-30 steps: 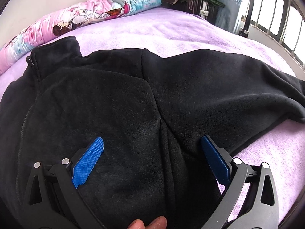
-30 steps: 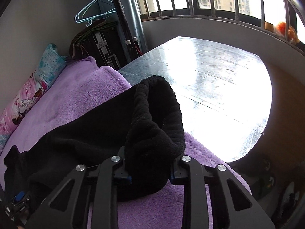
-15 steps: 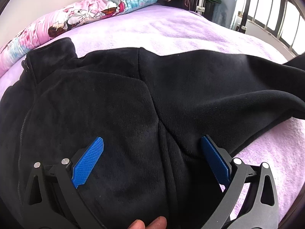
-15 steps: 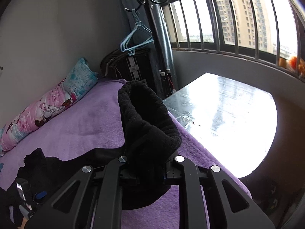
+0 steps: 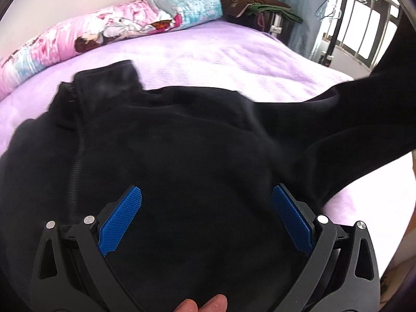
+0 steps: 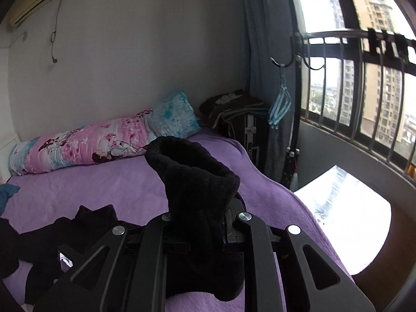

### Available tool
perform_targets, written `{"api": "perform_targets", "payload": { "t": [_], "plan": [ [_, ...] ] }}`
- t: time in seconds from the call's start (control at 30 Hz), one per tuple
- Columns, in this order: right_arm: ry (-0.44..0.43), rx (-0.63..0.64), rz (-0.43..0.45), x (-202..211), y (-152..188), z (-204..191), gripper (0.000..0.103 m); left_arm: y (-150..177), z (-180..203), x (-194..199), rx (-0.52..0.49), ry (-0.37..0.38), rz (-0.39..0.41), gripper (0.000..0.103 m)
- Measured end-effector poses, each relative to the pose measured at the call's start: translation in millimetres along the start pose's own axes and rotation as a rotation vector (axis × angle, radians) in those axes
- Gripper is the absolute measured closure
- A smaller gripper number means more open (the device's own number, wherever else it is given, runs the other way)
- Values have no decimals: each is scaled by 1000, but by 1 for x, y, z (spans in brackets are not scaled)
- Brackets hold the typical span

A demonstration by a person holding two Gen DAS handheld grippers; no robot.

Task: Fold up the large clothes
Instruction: 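Lift the held sleeve with the right gripper and carry it across the jacket body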

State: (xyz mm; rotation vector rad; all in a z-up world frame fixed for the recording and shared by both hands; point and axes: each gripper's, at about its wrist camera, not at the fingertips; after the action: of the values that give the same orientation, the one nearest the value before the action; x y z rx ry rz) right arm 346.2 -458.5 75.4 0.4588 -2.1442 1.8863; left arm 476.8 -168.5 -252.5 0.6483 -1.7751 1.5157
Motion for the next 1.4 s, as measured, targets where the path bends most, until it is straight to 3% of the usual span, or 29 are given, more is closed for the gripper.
{"api": "perform_targets", "payload": {
  "t": [0.2,0.27,0.33,0.47,0.53,0.63,0.7,0.87,0.93,1.0,1.03,1.07,1.33,1.4],
  "plan": [
    [-123,93,9,-12,-13,-105,88,12,-35,-15,3,-33,-52,6],
    [-169,120,4,-18,-14,-139,88,22,-51,-30,11,-113,-133,6],
    [-207,144,-5,-25,-12,-172,88,29,-60,-42,24,-85,-159,5],
    [-264,165,-47,-39,-1,-227,88,27,-51,-46,-13,-133,-161,5],
    [-286,184,-73,-45,5,-250,88,25,-61,-33,18,-86,-152,6],
    [-317,216,-74,-45,15,-276,88,27,-96,-1,42,-57,-110,6],
    [-338,236,-79,-47,21,-289,88,37,-136,18,61,-51,-131,6],
    [-404,236,-114,-60,55,-332,88,68,-225,41,132,-103,-152,6],
    [-397,281,-132,-73,80,-357,88,84,-249,43,160,-131,-119,6],
    [-407,311,-164,-91,106,-378,88,104,-270,27,161,-175,-118,6],
    [-430,302,-202,-102,122,-385,88,119,-278,10,172,-135,-157,5],
    [-436,299,-230,-109,133,-389,88,123,-280,8,177,-111,-133,5],
    [-379,323,-275,-133,174,-410,88,127,-274,15,156,-144,-82,5],
    [-374,340,-273,-136,176,-419,88,123,-282,23,195,-110,-91,6]
  ]
}}
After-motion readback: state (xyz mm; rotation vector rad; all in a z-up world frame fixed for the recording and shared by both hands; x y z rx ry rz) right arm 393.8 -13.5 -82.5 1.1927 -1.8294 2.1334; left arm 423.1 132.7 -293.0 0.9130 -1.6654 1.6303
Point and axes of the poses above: each gripper's, at about its wrist camera, not at the fingertips, and x roughly against the way its jaws point, z to its right, y to its underside, and after that the axes turned 11 degrees about -y, right-handed
